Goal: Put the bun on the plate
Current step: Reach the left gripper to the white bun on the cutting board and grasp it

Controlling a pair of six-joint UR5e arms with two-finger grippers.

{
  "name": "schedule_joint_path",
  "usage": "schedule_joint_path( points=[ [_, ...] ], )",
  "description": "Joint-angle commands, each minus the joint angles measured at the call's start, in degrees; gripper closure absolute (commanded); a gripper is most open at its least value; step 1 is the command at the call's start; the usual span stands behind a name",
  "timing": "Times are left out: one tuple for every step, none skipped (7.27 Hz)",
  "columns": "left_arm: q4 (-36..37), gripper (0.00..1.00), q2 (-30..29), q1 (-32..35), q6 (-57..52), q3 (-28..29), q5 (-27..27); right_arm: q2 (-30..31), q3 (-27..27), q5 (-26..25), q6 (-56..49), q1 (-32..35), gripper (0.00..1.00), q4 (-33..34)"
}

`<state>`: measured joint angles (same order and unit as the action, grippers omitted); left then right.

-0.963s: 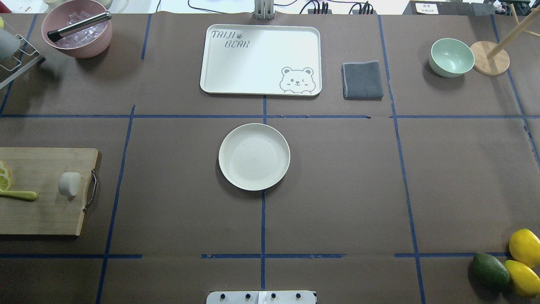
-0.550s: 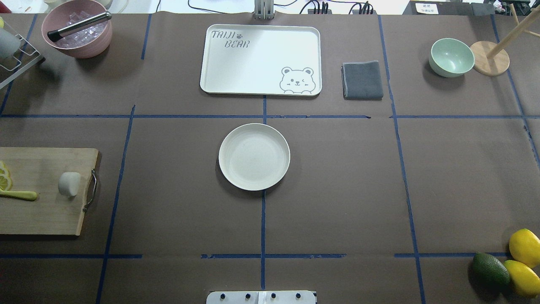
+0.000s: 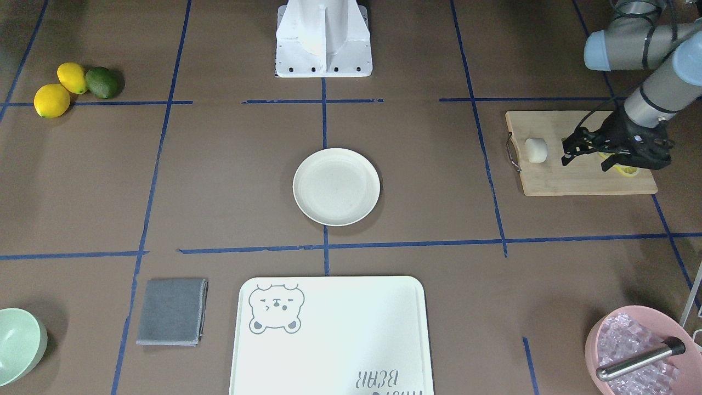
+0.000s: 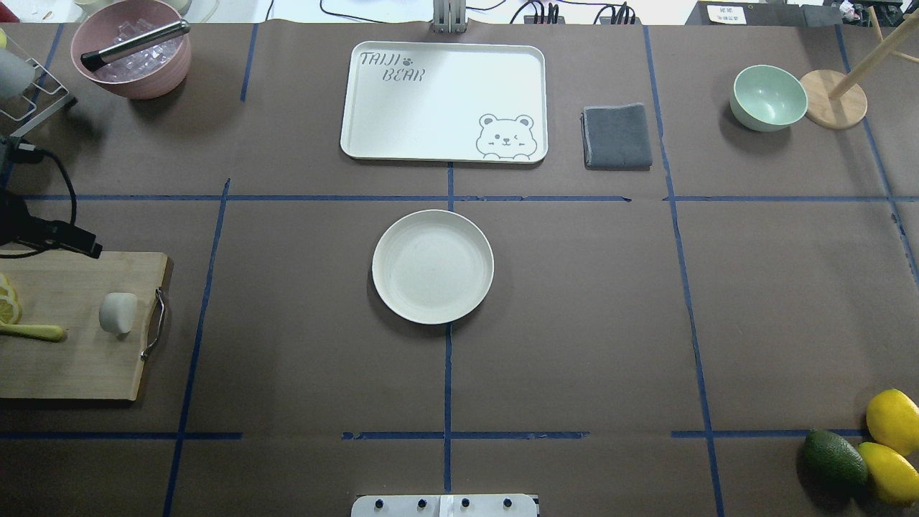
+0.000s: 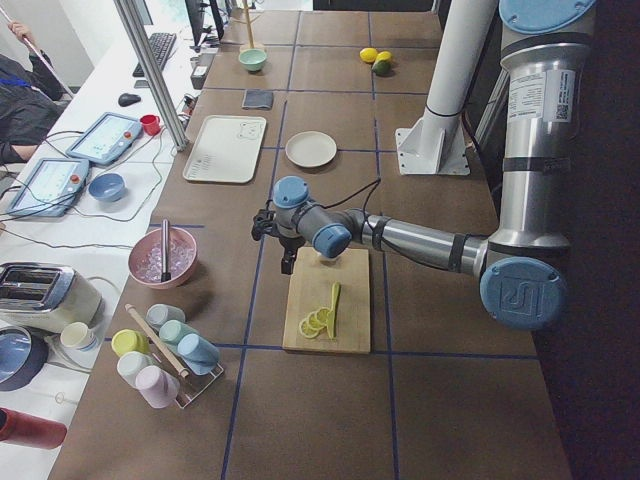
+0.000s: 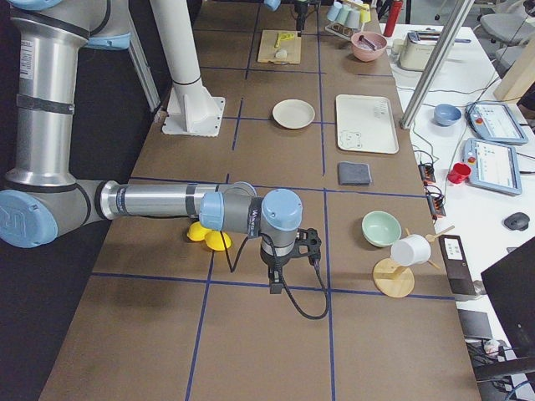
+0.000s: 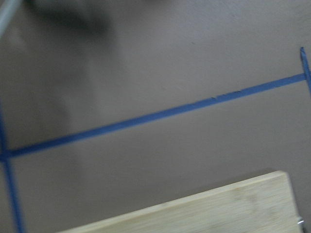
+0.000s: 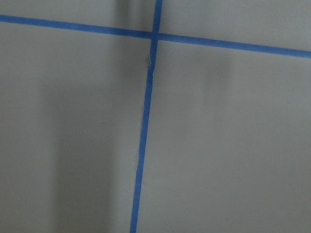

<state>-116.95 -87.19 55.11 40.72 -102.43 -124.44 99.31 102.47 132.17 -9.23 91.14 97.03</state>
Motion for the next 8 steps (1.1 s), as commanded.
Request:
schedule_joint_path(
  points=[
    [-0.9, 0.0, 1.8, -7.1, 4.9, -2.5, 3.1, 0.0, -0.1, 0.0, -0.1, 0.0, 0.0, 0.0],
    [-3.3, 0.0, 2.9, -8.0, 7.0, -2.3, 3.1, 0.0, -0.1, 0.0, -0.1, 0.0, 0.0, 0.0],
    [-4.2, 0.0, 3.1, -9.0, 7.9, -2.0, 3.5, 0.0, -0.1, 0.0, -0.1, 0.0, 0.0, 0.0],
    [-4.2, 0.0, 3.1, -9.3, 7.9, -1.8, 3.9, 0.0, -0.1, 0.0, -0.1, 0.0, 0.0, 0.0],
    [-4.2, 0.1, 3.1, -10.1, 7.9, -1.6, 4.8, -0.1, 0.0, 0.0, -0.1, 0.0, 0.0, 0.0],
    [-4.0, 0.38, 3.1, -10.5, 8.0, -1.3, 5.1, -0.2, 0.0, 0.0, -0.1, 0.0, 0.0, 0.0],
    [-3.9, 0.52, 3.1, -10.6, 8.0, -1.4, 5.1, -0.2, 0.1, 0.0, -0.1, 0.0, 0.0, 0.0],
    [-3.9, 0.54, 3.0, -10.6, 7.9, -1.4, 5.1, -0.2, 0.0, 0.0, -0.1, 0.0, 0.0, 0.0]
  ],
)
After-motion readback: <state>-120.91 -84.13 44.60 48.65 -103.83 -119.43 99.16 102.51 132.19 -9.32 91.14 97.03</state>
